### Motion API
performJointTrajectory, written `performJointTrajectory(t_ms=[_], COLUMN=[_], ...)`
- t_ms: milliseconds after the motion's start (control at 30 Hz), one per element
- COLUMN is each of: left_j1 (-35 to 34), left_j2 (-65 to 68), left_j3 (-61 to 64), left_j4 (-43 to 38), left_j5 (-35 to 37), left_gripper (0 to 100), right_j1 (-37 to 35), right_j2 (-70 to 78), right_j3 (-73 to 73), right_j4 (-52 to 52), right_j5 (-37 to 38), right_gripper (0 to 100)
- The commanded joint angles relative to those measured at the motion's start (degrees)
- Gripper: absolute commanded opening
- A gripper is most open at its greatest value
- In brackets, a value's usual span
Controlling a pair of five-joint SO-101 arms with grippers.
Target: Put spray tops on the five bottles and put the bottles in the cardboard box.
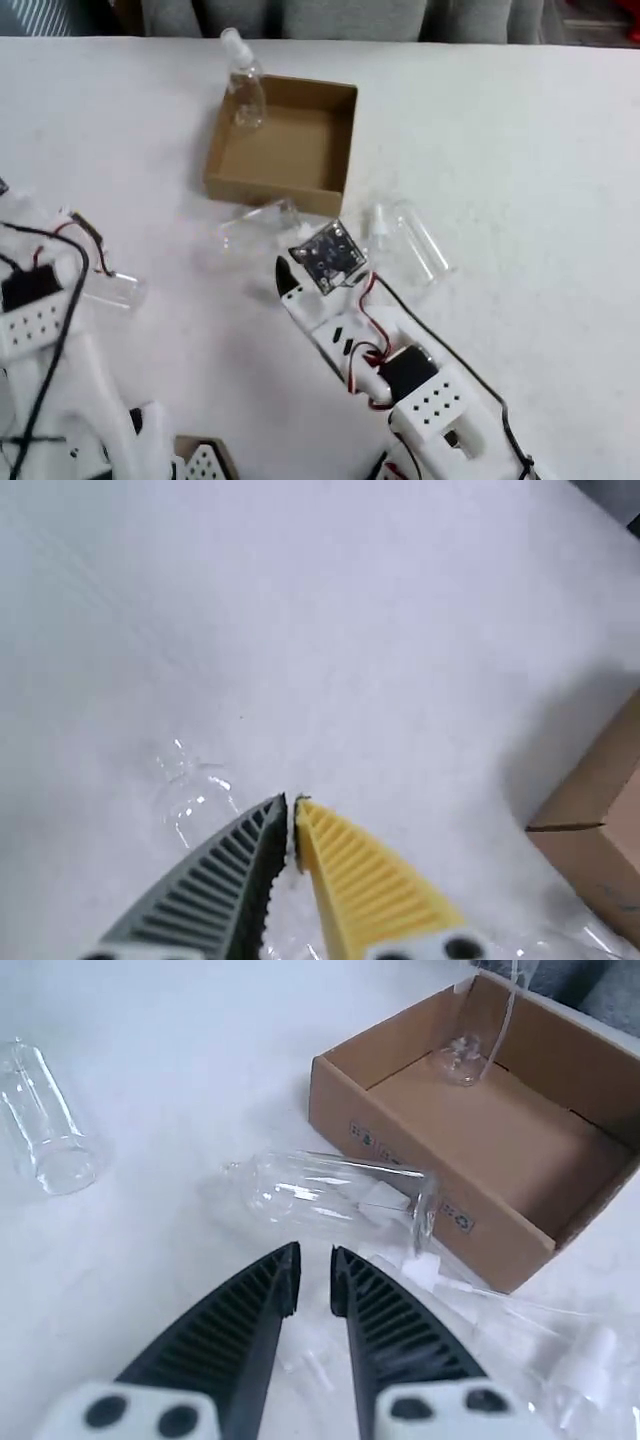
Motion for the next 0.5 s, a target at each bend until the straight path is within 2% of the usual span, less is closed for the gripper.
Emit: performJointTrajectory(t_ms=[0,267,333,467], left_j1=[-0.66,-0.84,-2.15,-5.41], left_j2=[10.24,11.03,11.21,11.3], left_j3=[-8.79,-8.26,-8.09,-8.0], left_j4=[-2.02,1.23,2.37,5.01], left_j5=[0.62,-4.48,-1.76,11.25], left_gripper=[2,3,8,26], right_j1=[0.4,0.31,0.31,0.31], right_j2=[-1.19,-1.19,-1.19,-1.19], right_j3=[-0.79,-0.88,-0.88,-0.88], right_j4=[2.33,2.95,2.95,2.95], right_j5=[1.67,1.76,1.76,1.76], right_gripper=[3.9,3.9,3.9,3.9])
